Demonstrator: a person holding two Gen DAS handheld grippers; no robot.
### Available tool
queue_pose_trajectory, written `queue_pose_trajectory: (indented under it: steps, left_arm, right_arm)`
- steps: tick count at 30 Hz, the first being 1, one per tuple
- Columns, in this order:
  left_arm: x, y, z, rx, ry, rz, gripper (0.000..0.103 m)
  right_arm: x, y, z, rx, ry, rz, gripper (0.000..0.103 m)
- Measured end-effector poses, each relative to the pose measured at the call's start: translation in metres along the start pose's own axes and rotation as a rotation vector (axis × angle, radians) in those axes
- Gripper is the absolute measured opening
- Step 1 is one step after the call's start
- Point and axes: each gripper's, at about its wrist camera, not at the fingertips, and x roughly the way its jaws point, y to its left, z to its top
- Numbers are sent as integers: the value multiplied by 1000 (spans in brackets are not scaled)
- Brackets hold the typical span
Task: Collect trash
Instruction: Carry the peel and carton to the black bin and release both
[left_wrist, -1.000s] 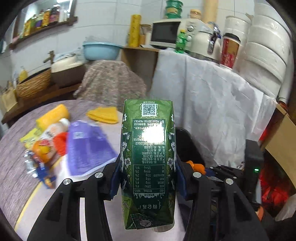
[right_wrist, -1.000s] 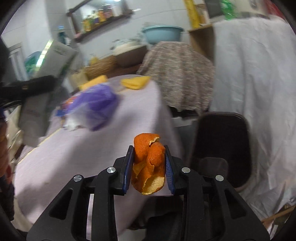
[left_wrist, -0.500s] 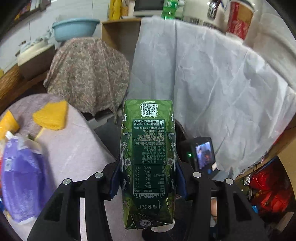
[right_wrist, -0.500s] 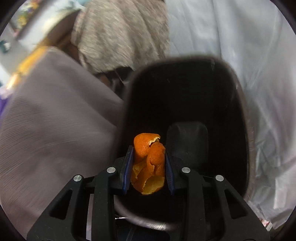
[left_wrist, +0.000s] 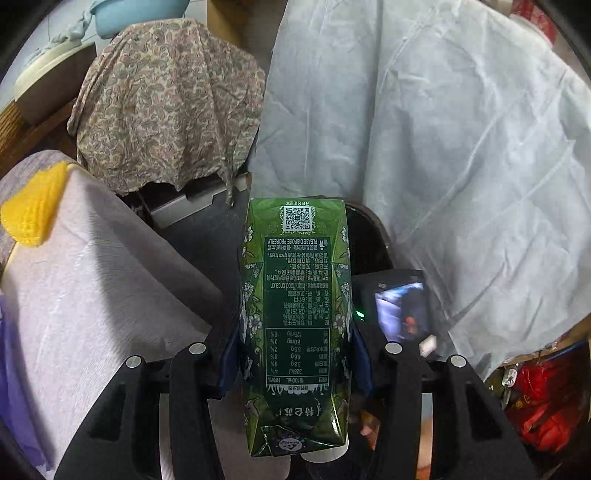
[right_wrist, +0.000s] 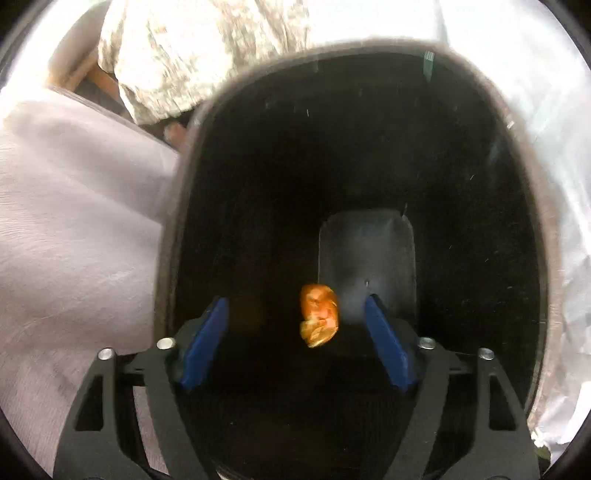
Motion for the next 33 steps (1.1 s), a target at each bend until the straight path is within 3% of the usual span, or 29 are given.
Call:
queue_pose_trajectory:
  steps: [4,6,15,20,21,22,23,27,33]
  left_arm:
    - [15,-1,4,-19,32,-7,49]
    - [23,-2,7,-29,50,4,49]
    - [58,-9,15,-50,116,7,49]
    - [80,-21,16,-29,179,-8,51]
    - [82,-25,14,-10,179,-2,54]
    - [83,-30,13,14,180,8,63]
    - [83,-33,12,32,178,20,67]
    - [73,-39,10,71,149,34,67]
    - [14,-44,3,113,16,36,67]
  right_arm:
    - [-31,-4,-14,-29,-85,-26,76]
    - [-51,-4,-25,-58,-127,-97,77]
    - [-116,-42,-77,39,-248,-250,77]
    - [-139,-61,-100,119,-294,-225,77]
    - [-140,-65,-101,128,-299,-219,78]
    - [-141,-68,-103,138,-301,-212,78]
    - [-143,-70,-105,144,-302,-210,78]
    - [-143,-75,-100,164,-311,-194,78]
    - [-138,-62,-96,159,-327,-166,78]
